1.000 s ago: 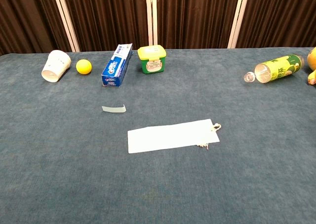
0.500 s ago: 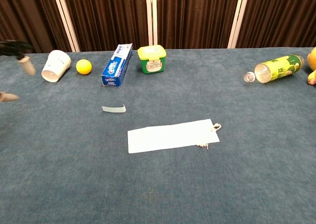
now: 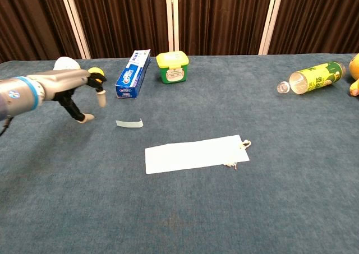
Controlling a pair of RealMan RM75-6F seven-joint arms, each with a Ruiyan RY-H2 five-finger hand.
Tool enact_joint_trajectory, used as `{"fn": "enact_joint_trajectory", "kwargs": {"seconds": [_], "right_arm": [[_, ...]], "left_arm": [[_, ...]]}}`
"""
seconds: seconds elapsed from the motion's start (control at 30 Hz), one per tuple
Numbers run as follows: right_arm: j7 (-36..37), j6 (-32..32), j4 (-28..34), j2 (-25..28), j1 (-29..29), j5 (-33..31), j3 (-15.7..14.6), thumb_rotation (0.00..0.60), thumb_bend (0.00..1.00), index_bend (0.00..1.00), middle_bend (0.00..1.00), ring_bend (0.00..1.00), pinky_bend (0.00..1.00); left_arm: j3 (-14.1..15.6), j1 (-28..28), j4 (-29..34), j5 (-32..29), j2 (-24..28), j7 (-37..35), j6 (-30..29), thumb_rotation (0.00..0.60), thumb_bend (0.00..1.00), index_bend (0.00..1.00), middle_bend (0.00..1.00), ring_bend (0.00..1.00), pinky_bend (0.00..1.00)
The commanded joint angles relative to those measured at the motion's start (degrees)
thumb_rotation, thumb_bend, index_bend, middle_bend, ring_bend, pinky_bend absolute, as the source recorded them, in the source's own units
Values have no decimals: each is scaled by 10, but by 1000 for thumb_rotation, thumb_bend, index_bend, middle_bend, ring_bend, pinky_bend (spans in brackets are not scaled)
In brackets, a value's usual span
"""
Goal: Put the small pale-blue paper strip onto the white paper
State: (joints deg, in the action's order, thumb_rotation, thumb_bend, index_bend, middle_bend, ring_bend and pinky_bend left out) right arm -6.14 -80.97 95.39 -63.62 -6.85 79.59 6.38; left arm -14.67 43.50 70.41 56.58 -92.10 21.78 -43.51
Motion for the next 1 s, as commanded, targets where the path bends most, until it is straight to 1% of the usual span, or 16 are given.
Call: {"fn": "enact_joint_trajectory", "kwargs": {"seconds": [0.03, 0.27, 0.4, 0.57, 0.73, 0.8, 0.87, 1.0], "right_arm": [[1, 5, -4, -1, -2, -7, 2, 600, 51, 63, 0, 0, 0], [7, 15, -11, -2, -6, -18, 6, 600, 50, 67, 0, 0, 0], [11, 20, -13, -1, -8, -20, 6, 600, 51, 70, 0, 0, 0], [19, 22, -16, 1, -8, -21, 6, 600, 51, 74, 0, 0, 0], [25, 21, -16, 3, -8, -22, 6, 600, 51, 81, 0, 0, 0], [27, 20, -15, 5, -7, -21, 6, 600, 51, 83, 0, 0, 0], [28, 19, -14, 5, -7, -21, 6, 600, 51, 83, 0, 0, 0], [29, 18, -13, 6, -6, -20, 6, 600, 50, 85, 0, 0, 0]], "left_arm": [[5, 19, -23, -12, -24, 12, 9, 600, 394, 409, 0, 0, 0], [14, 43, -56, -19, -62, 17, 16, 600, 397, 442, 0, 0, 0], [19, 52, -66, -18, -74, 24, 12, 600, 398, 481, 0, 0, 0], [24, 59, -73, -24, -85, 33, 8, 600, 434, 484, 0, 0, 0], [27, 63, -76, -32, -91, 39, 4, 600, 438, 494, 0, 0, 0], [27, 65, -76, -35, -93, 42, 3, 600, 450, 512, 0, 0, 0], [27, 66, -75, -39, -94, 43, 2, 600, 476, 551, 0, 0, 0], [29, 67, -72, -41, -95, 45, -1, 600, 481, 594, 0, 0, 0]]}}
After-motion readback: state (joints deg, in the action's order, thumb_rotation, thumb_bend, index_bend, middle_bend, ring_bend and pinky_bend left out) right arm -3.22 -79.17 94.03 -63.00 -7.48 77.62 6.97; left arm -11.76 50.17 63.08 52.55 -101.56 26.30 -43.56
